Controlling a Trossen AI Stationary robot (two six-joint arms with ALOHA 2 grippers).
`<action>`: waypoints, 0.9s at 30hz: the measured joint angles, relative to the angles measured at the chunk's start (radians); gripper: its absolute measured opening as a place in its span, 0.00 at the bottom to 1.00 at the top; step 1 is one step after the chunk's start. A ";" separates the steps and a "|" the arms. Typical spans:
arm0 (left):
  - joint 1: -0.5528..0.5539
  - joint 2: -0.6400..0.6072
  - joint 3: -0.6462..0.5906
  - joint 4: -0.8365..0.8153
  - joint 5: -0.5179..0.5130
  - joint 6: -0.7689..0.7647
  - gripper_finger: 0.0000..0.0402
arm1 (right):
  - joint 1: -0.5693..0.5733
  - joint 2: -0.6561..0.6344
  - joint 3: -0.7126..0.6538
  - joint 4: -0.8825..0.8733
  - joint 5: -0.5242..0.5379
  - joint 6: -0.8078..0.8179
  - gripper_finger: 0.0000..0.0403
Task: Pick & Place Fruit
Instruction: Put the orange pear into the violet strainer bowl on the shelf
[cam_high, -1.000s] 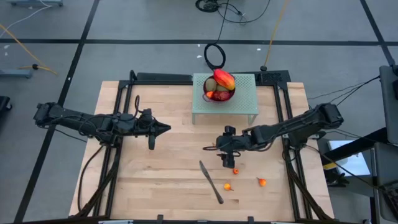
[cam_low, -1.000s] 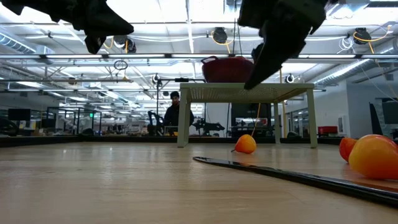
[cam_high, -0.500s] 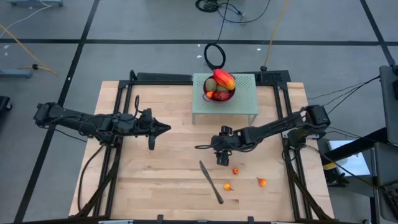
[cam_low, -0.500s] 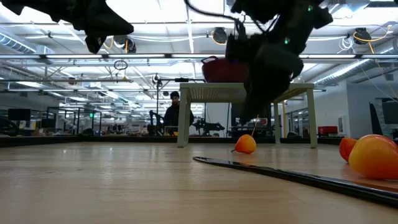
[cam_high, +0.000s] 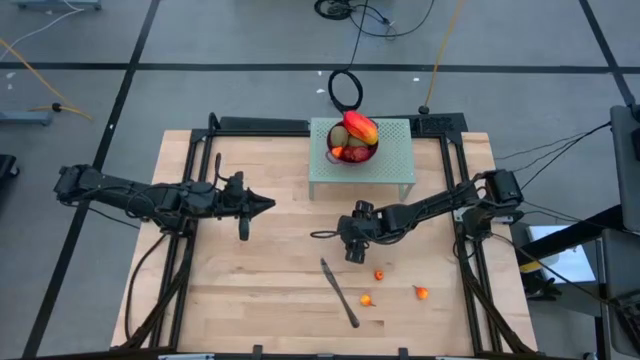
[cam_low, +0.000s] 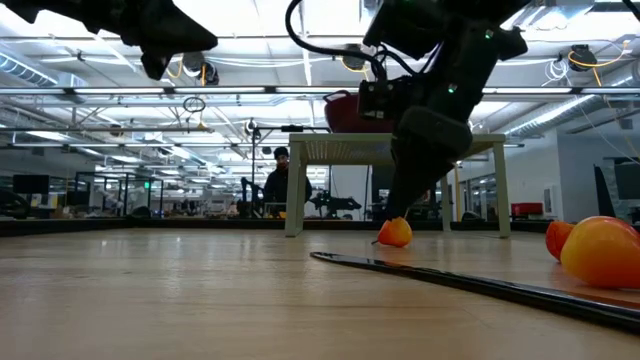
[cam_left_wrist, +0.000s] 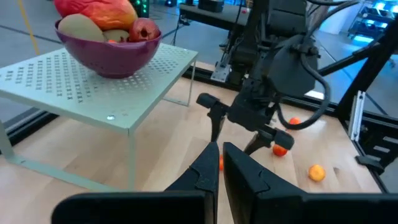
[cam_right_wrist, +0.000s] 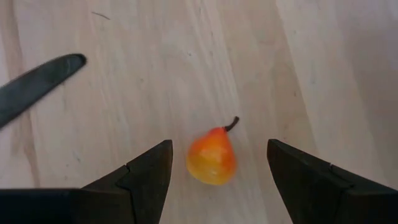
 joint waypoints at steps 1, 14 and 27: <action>0.000 -0.002 0.000 0.000 0.001 0.002 0.05 | -0.002 0.000 0.000 -0.001 0.000 0.000 0.63; 0.000 -0.195 0.000 -0.141 0.002 0.034 0.05 | -0.010 0.000 -0.073 0.075 -0.004 0.053 0.63; 0.000 -0.208 0.000 -0.209 0.002 0.012 0.05 | -0.021 0.000 -0.074 0.098 -0.004 0.035 0.63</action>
